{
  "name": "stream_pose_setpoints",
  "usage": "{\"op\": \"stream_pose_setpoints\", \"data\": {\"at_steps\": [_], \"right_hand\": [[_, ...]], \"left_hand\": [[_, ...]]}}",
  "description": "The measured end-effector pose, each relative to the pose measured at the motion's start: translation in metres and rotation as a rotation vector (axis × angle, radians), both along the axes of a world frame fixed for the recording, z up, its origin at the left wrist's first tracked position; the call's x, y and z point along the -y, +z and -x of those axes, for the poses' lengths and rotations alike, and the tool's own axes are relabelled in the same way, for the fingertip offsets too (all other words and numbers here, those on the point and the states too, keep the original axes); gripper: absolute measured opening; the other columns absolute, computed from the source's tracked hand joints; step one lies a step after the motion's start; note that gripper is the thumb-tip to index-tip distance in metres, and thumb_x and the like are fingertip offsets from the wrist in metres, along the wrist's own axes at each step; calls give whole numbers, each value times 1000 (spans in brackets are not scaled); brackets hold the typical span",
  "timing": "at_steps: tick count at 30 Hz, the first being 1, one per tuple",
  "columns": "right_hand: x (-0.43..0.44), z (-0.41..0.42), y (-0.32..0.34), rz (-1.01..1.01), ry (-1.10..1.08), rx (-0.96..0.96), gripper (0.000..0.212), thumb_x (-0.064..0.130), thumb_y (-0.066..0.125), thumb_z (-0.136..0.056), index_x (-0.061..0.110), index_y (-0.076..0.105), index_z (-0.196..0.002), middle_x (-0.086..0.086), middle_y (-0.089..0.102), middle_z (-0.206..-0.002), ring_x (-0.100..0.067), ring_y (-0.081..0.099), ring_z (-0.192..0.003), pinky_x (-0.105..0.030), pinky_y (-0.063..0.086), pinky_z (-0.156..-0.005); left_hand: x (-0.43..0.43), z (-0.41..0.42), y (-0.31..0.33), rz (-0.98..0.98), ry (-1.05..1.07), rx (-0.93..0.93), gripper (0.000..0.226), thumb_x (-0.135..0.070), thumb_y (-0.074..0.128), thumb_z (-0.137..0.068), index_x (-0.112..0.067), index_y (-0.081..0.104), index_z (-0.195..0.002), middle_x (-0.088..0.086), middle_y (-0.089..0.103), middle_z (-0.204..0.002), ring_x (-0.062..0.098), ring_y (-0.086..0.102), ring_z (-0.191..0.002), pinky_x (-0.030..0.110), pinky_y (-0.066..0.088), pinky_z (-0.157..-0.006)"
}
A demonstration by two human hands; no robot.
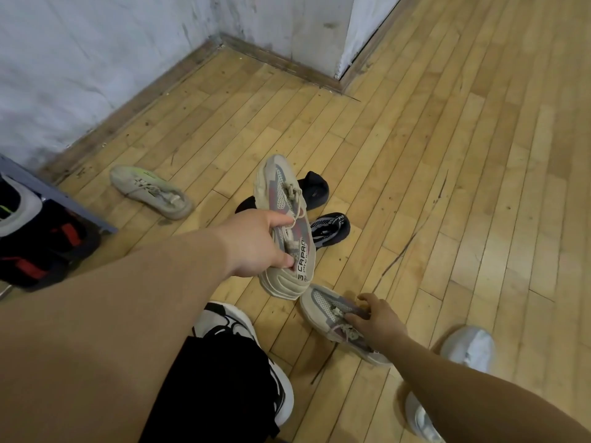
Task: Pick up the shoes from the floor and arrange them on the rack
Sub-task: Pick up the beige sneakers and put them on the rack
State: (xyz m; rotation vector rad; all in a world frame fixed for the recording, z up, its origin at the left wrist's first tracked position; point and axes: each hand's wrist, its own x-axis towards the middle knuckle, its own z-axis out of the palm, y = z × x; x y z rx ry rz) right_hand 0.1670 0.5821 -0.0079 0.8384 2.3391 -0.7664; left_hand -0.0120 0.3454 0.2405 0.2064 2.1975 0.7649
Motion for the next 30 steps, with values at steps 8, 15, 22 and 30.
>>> {"op": "stream_pose_setpoints", "data": {"at_steps": [8, 15, 22, 30], "right_hand": [[30, 7, 20, 63, -39, -188, 21, 38, 58, -99, 45, 71, -115, 17, 70, -95, -4, 64, -83, -35, 58, -77], [65, 41, 62, 119, -174, -444, 28, 31, 58, -101, 36, 73, -124, 18, 67, -107, -12, 62, -101, -25, 46, -78], [106, 98, 160, 184, -154, -751, 30, 31, 60, -102, 47, 66, -126, 35, 59, -97, 6, 58, -87, -7, 42, -67], [193, 164, 315, 255, 166, -1180, 33, 20, 64, -100, 32, 69, -131, 11, 65, -99, 1, 55, -92, 1, 34, -80]], "left_hand": [[19, -7, 2, -22, 31, -4, 81, -21, 84, -82, -37, 44, -151, -3, 54, -148, 17, 61, -121, 33, 51, -103], [41, -5, 6, -108, 125, -16, 81, -19, 84, -83, -38, 45, -151, -6, 48, -153, 15, 62, -120, 28, 53, -95], [88, -2, 44, -223, 316, -114, 79, -18, 85, -81, -46, 48, -145, -6, 50, -151, 15, 63, -117, 39, 56, -98], [188, -34, 171, -471, 607, -393, 74, -10, 81, -84, -56, 54, -136, 2, 68, -131, 23, 69, -104, 50, 59, -91]]}}
